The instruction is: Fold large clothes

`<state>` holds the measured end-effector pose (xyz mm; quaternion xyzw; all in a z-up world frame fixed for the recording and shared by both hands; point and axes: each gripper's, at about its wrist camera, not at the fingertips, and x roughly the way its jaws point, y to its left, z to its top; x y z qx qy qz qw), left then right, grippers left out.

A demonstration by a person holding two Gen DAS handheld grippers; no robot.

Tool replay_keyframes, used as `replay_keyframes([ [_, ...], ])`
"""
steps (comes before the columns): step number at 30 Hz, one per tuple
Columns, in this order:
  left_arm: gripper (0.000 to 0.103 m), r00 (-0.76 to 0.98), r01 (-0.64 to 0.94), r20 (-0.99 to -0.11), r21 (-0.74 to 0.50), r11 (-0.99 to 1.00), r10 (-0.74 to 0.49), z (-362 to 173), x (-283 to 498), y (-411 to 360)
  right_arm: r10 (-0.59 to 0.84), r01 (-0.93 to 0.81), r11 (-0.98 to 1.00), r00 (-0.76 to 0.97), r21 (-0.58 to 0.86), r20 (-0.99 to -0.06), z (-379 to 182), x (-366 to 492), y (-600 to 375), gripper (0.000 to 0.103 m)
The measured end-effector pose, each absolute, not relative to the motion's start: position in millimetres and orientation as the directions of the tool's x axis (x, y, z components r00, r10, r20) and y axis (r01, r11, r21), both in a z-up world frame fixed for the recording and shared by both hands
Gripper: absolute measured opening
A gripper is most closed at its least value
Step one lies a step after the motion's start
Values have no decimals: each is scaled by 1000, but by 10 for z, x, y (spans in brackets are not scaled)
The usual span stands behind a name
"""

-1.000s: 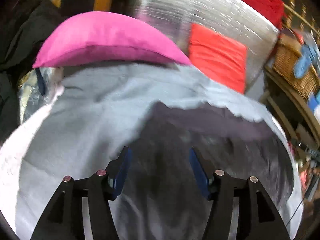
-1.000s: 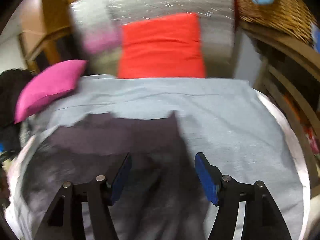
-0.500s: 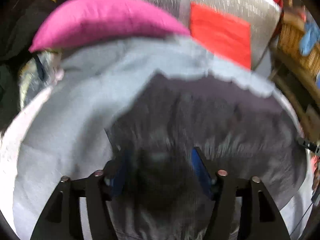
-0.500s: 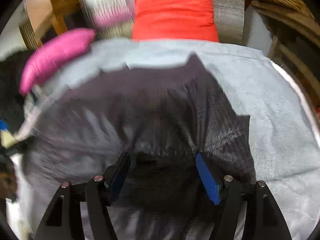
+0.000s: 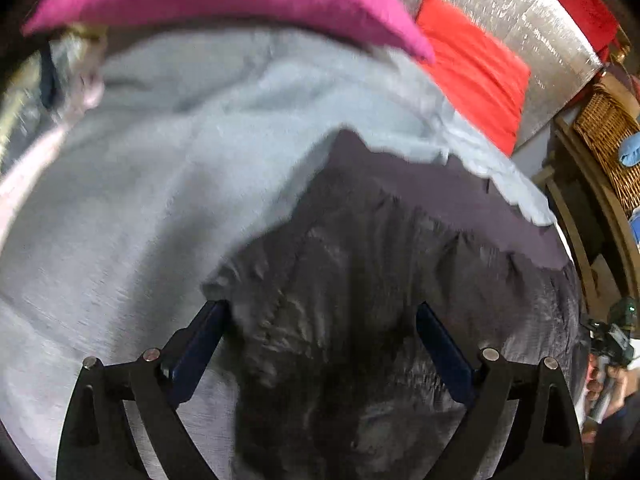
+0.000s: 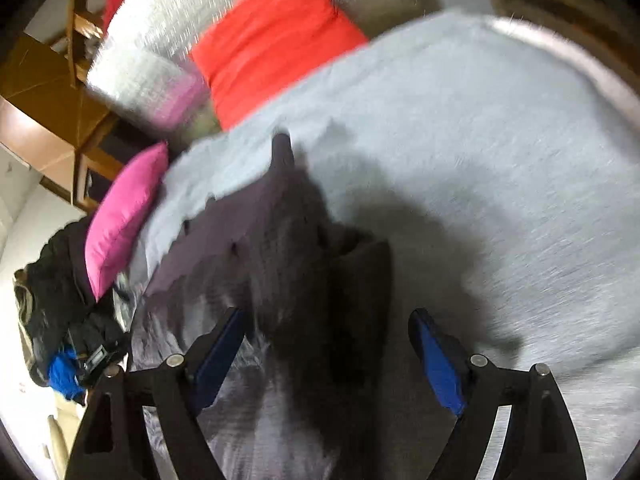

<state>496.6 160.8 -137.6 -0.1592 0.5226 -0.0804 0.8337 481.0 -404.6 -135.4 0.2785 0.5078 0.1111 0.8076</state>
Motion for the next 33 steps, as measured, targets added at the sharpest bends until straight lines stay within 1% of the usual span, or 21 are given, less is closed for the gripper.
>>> replay_keyframes([
  [1,96,428,-31,-856,-333,942,-289,-1406,4979,1584,455,92,829,462,551,-761,-1342,4829,-4011,87],
  [2,92,431,-25,-860,-313,950,-272,-1412,4980,1564,456,71,836,464,545,-760,-1297,4830,-3976,75],
  [3,66,433,-11,-860,-305,952,-270,-1390,4983,1542,472,48,835,453,549,-756,-1253,4835,-3922,55],
  [4,54,431,1,-858,-308,951,-279,-1359,4969,1525,463,34,846,449,532,-764,-1197,4812,-3913,28],
  [5,37,439,3,-855,-306,952,-277,-1296,4958,1514,424,9,878,451,479,-785,-1097,4798,-3841,18],
  [6,25,454,8,-851,-295,956,-266,-1225,4942,1498,365,-25,916,465,400,-806,-955,4771,-3725,17],
  [8,23,480,10,-844,-266,964,-238,-1174,4902,1475,313,-42,940,505,340,-805,-768,4692,-3655,14],
  [11,28,459,3,-863,-234,972,-209,-1401,4909,1435,308,15,933,487,360,-818,-1029,4721,-3729,14],
  [13,29,470,-1,-865,-199,980,-175,-1365,4909,1389,289,38,937,480,348,-828,-1244,4737,-3712,15],
  [15,41,463,-11,-877,-152,988,-130,-1328,4912,1359,301,88,917,489,390,-819,-1217,4736,-3761,18],
  [16,44,468,-21,-877,-135,991,-110,-1298,4916,1354,299,104,915,476,390,-827,-1206,4742,-3791,22],
  [17,47,484,-32,-871,-114,993,-84,-1224,4894,1365,290,116,916,469,383,-834,-1158,4714,-3831,36],
  [18,52,504,-40,-861,-97,995,-63,-1146,4848,1380,264,131,923,470,362,-842,-1096,4693,-3854,45],
  [19,54,536,-54,-843,-70,996,-30,-1038,4786,1374,221,148,932,492,331,-842,-994,4646,-3888,63],
  [20,59,572,-62,-820,-53,997,-8,-915,4723,1357,190,158,937,516,311,-835,-916,4598,-3935,68],
  [23,71,674,-47,-739,-33,998,7,-630,4592,1251,82,156,961,626,227,-776,-486,4460,-3848,68],
  [26,73,715,19,-699,17,1000,-2,-515,4610,861,156,5,977,674,215,-722,-256,4484,-3411,69],
  [28,73,709,66,-705,23,998,-31,-585,4677,594,187,-115,982,665,149,-722,-270,4561,-3012,70],
  [31,73,674,79,-737,10,997,-46,-824,4821,397,219,-251,965,609,77,-762,-559,4777,-2532,70],
  [32,73,646,49,-763,43,998,2,-971,4900,367,180,-249,968,598,32,-781,-673,4805,-2501,70],
  [33,73,611,21,-790,62,998,36,-1101,4954,361,88,-207,977,572,-39,-816,-864,4902,-2497,70],
])
